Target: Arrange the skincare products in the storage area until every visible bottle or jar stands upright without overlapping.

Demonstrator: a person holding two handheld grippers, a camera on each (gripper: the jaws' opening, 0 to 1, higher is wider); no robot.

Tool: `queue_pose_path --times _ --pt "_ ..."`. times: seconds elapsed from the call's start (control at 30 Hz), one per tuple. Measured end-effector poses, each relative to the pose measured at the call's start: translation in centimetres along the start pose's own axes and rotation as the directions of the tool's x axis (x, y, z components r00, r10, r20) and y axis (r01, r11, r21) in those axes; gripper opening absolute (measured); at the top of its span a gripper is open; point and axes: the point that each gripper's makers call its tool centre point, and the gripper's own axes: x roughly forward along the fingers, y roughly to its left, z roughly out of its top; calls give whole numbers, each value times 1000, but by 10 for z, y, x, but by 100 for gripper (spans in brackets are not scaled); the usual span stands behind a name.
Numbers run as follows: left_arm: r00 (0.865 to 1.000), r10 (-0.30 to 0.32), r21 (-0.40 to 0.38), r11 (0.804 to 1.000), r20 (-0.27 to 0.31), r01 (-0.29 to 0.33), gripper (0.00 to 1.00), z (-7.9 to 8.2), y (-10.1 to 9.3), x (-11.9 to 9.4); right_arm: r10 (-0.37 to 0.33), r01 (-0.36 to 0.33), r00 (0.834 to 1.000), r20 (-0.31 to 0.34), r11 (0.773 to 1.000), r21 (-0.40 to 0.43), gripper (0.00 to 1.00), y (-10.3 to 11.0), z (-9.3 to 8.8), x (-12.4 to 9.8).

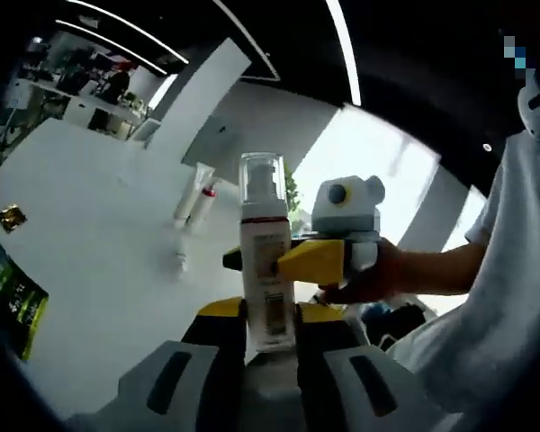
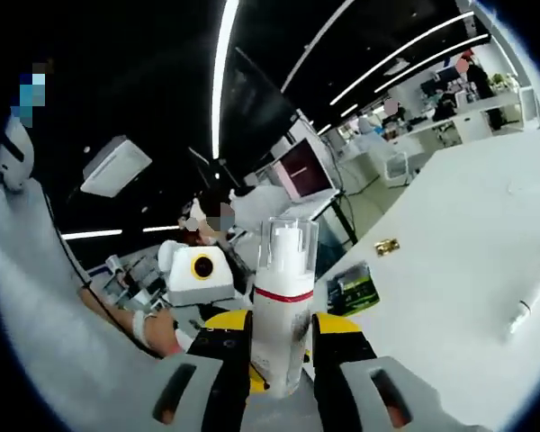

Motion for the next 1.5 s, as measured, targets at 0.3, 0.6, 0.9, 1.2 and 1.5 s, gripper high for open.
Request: queue_pose_path --times 0.3,0.6,0.9,1.2,1.5 --pt "992 -122 -67 991 -43 119 16 -16 -21 11 81 -76 996 -43 992 98 17 5 3 -18" --pt "992 71 17 997 -105 -70 19 -17 13 15 -180 180 984 -1 984 9 15 -23 2 -3" --pt "921 360 326 897 -151 -298 22 -6 45 12 -445 447 894 52 894 -32 15 -46 7 7" --pt "881 439 405 848 -177 -342 18 -2 63 0 -529 530 847 63 848 -15 16 -48 10 17" --pt "959 223 183 965 -177 -190 17 -9 41 1 -292 293 956 -34 955 45 15 -37 3 17"
